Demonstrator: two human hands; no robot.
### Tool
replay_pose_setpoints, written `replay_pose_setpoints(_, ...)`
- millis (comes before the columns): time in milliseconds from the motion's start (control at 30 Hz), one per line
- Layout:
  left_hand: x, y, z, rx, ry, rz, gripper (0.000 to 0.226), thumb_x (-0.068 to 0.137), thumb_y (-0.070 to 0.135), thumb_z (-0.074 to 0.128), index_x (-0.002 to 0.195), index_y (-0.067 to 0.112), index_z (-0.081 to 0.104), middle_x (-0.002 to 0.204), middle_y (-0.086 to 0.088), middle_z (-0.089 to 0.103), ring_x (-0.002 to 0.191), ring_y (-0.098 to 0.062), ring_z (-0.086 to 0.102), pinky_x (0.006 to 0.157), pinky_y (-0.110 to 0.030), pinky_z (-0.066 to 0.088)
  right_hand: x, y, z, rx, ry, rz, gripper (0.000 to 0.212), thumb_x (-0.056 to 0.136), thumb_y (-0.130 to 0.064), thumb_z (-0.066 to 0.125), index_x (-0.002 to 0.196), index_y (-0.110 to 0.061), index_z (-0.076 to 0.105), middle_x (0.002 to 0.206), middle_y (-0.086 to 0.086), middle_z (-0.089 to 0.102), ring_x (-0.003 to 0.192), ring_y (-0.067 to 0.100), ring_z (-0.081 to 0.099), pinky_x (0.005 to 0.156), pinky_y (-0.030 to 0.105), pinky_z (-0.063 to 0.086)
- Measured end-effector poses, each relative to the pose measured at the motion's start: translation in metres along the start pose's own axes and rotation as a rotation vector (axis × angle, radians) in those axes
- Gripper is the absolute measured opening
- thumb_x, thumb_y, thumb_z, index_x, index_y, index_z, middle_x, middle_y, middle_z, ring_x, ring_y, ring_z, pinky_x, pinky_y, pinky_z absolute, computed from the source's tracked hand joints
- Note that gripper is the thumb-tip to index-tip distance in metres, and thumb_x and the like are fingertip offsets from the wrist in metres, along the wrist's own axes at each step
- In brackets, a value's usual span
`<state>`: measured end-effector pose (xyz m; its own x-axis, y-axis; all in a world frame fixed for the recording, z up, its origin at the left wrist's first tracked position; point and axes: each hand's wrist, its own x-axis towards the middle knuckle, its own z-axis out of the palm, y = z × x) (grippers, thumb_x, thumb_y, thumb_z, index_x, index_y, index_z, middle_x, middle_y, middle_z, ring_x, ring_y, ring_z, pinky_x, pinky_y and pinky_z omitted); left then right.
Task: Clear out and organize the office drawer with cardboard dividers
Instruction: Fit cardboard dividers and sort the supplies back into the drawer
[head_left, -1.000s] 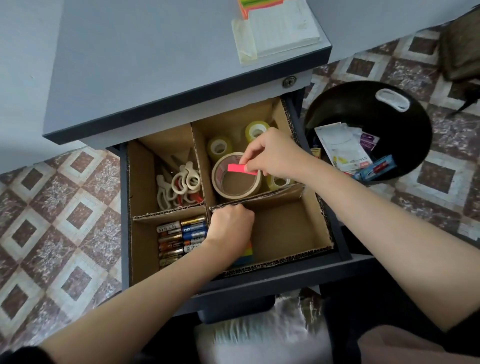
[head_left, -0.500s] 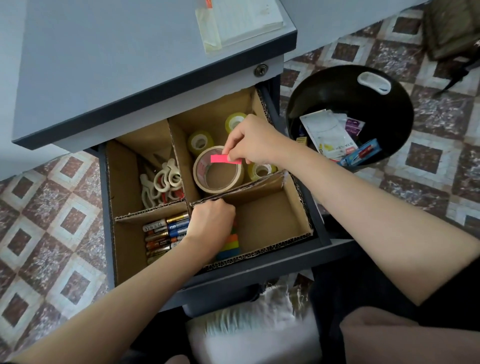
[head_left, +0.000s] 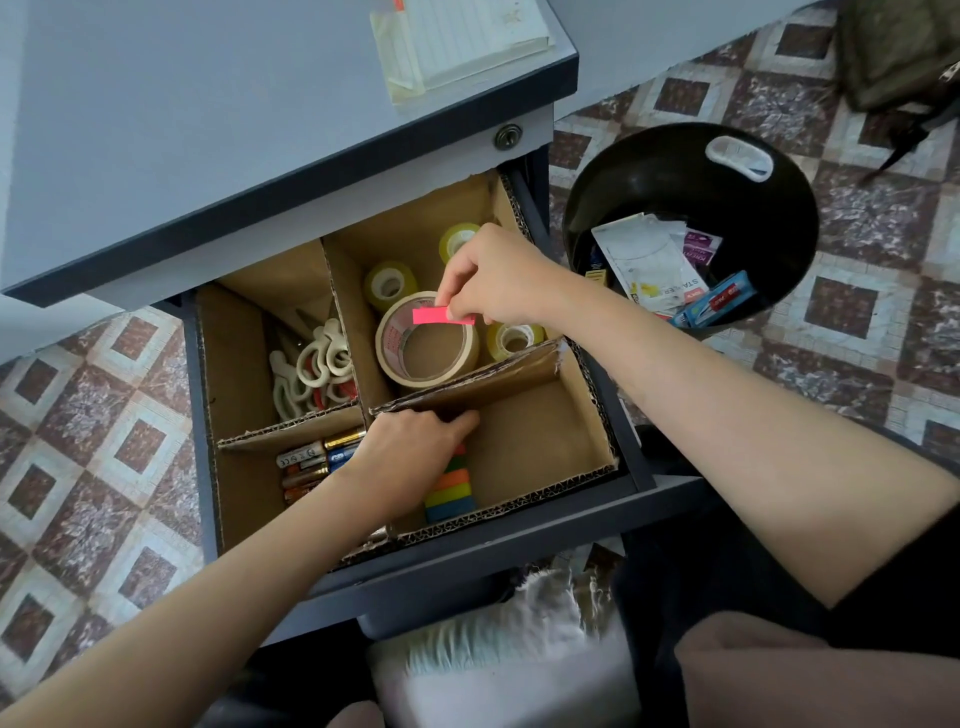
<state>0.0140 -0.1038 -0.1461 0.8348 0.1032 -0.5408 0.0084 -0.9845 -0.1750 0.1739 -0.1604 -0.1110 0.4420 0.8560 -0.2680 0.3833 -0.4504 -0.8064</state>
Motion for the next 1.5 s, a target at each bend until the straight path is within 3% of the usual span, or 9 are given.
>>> replay_pose_setpoints(433,0.000,-0.003,0.005,-0.008,0.009,0.030,0.040,0.098,0.008,0.035,0.136,0.021,0.041,0.113,-0.004,0.058,0.100,-0.025,0.061,0.079,-0.034,0.050,0.002,0.002,0.001,-0.011,-0.014,-0.012,0.019,0.080,-0.001,0.065,0.093,-0.010,0.075,0.076,-0.008,0.059,0.064,0.005,0.051,0.054,0.011,0.041)
replay_pose_setpoints(600,-0.001,-0.002,0.003,0.009,-0.005,0.040,0.040,0.099,0.009,0.033,0.137,0.021,0.039,0.115,-0.004,0.057,0.101,-0.025,0.060,0.079,-0.034,0.049,0.002,0.002,0.002,-0.017,-0.021,-0.016,0.019,0.080,-0.002,0.065,0.095,-0.010,0.075,0.085,-0.002,0.062,0.063,0.005,0.050,0.053,0.010,0.040)
replay_pose_setpoints(833,-0.003,-0.001,0.001,0.024,-0.026,0.027,0.042,0.097,0.007,0.036,0.138,0.017,0.035,0.108,-0.005,0.061,0.098,-0.025,0.061,0.077,-0.033,0.048,0.002,0.003,0.002,-0.020,-0.025,0.013,0.016,0.081,-0.002,0.065,0.092,-0.011,0.074,0.077,-0.005,0.060,0.053,0.007,0.054,0.046,0.010,0.041)
replay_pose_setpoints(1033,-0.006,0.003,-0.005,-0.001,-0.054,0.009,0.041,0.096,0.004,0.036,0.137,0.013,0.036,0.112,-0.008,0.060,0.103,-0.026,0.060,0.079,-0.033,0.048,0.003,0.005,0.001,0.046,-0.035,0.076,0.015,0.083,0.003,0.061,0.089,-0.007,0.070,0.081,0.015,0.067,0.056,0.019,0.063,0.053,0.021,0.054)
replay_pose_setpoints(1167,-0.019,-0.002,-0.007,-0.145,-0.076,-0.027,0.038,0.091,0.005,0.045,0.128,0.013,0.048,0.119,-0.007,0.057,0.109,-0.024,0.056,0.088,-0.032,0.047,-0.001,0.006,-0.003,0.077,-0.026,0.098,0.015,0.086,0.003,0.060,0.096,-0.003,0.070,0.082,0.017,0.068,0.060,0.019,0.064,0.054,0.020,0.055)
replay_pose_setpoints(1267,-0.038,-0.016,-0.008,-0.427,0.140,0.021,0.031,0.093,0.015,0.052,0.123,0.017,0.058,0.117,0.000,0.060,0.106,-0.016,0.057,0.089,-0.024,0.045,-0.003,0.009,-0.008,0.095,0.013,0.106,0.017,0.086,0.002,0.061,0.100,-0.001,0.069,0.079,0.014,0.068,0.057,0.015,0.064,0.052,0.018,0.055)
replay_pose_setpoints(1367,-0.057,-0.035,-0.004,-0.741,0.541,-0.036,0.019,0.089,0.007,0.060,0.105,0.013,0.069,0.098,0.001,0.067,0.086,-0.004,0.060,0.077,-0.006,0.043,-0.009,0.008,-0.010,0.138,0.045,0.154,0.022,0.087,0.003,0.058,0.107,0.000,0.067,0.074,0.011,0.065,0.056,0.014,0.064,0.053,0.019,0.056)
replay_pose_setpoints(1433,-0.059,-0.044,0.006,-0.806,0.749,-0.135,0.018,0.087,0.002,0.060,0.102,0.009,0.068,0.095,0.000,0.065,0.081,-0.001,0.058,0.075,-0.003,0.044,-0.017,0.005,-0.012,0.207,0.078,0.194,0.024,0.088,0.004,0.057,0.110,0.001,0.065,0.071,0.011,0.064,0.053,0.014,0.062,0.052,0.020,0.055)
replay_pose_setpoints(1500,-0.058,-0.049,0.017,-0.817,0.840,-0.234,0.019,0.088,0.001,0.058,0.105,0.006,0.065,0.099,-0.002,0.061,0.082,0.000,0.056,0.076,0.000,0.042,-0.028,-0.002,-0.013,0.253,0.073,0.203,0.022,0.088,0.005,0.057,0.108,0.002,0.065,0.071,0.013,0.064,0.051,0.012,0.060,0.051,0.020,0.054)
